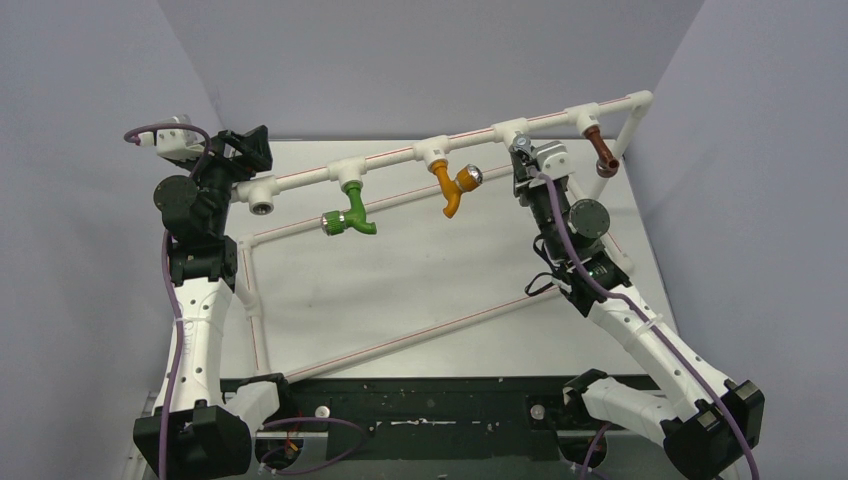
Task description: Install the water faucets
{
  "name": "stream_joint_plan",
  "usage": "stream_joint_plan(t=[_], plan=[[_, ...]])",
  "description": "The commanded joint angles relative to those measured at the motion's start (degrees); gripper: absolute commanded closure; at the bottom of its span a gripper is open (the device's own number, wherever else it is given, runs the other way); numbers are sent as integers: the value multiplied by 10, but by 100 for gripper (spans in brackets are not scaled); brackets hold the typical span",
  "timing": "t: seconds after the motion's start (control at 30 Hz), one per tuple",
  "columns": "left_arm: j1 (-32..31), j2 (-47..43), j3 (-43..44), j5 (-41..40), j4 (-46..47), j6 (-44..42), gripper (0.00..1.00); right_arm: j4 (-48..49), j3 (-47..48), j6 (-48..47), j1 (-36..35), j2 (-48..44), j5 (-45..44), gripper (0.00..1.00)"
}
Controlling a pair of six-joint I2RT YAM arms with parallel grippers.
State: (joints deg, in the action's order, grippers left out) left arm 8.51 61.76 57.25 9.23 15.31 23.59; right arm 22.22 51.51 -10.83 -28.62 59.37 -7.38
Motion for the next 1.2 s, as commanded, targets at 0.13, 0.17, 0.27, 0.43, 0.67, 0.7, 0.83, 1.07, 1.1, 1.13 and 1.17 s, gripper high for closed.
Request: stream_joint_plan(t=[0.13, 0.17, 0.27, 0.43, 0.67, 0.7, 0.83, 1.07, 1.1, 1.13, 1.17], plan=[[10, 51, -58, 17, -161, 2, 10, -17, 33, 420, 3, -17, -140, 100], [10, 51, -58, 18, -161, 2, 10, -30, 34, 457, 4, -18, -146, 100], [10, 51, -58, 18, -161, 2, 10, -42, 17, 561, 5, -27, -161, 100], [10, 50, -59, 19, -161, 3, 10, -52, -21, 748, 10, -47, -170, 100], [10, 49, -58, 19, -161, 3, 10, -102, -28, 949, 12, -64, -138, 100], [10, 49, -58, 19, -161, 3, 10, -110, -24, 971, 11, -65, -131, 100], [10, 49, -58, 19, -161, 3, 10, -157, 2, 1058, 10, -59, -108, 100], [10, 48, -59, 18, -161, 3, 10, -169, 24, 1114, 1, -43, -62, 100], [10, 48, -58, 18, -161, 3, 10, -173, 24, 1109, -1, -44, -62, 98], [10, 48, -58, 18, -161, 3, 10, -176, 22, 1105, -3, -45, -64, 94], [10, 48, -58, 17, -161, 3, 10, -176, 19, 1103, -3, -49, -65, 88]])
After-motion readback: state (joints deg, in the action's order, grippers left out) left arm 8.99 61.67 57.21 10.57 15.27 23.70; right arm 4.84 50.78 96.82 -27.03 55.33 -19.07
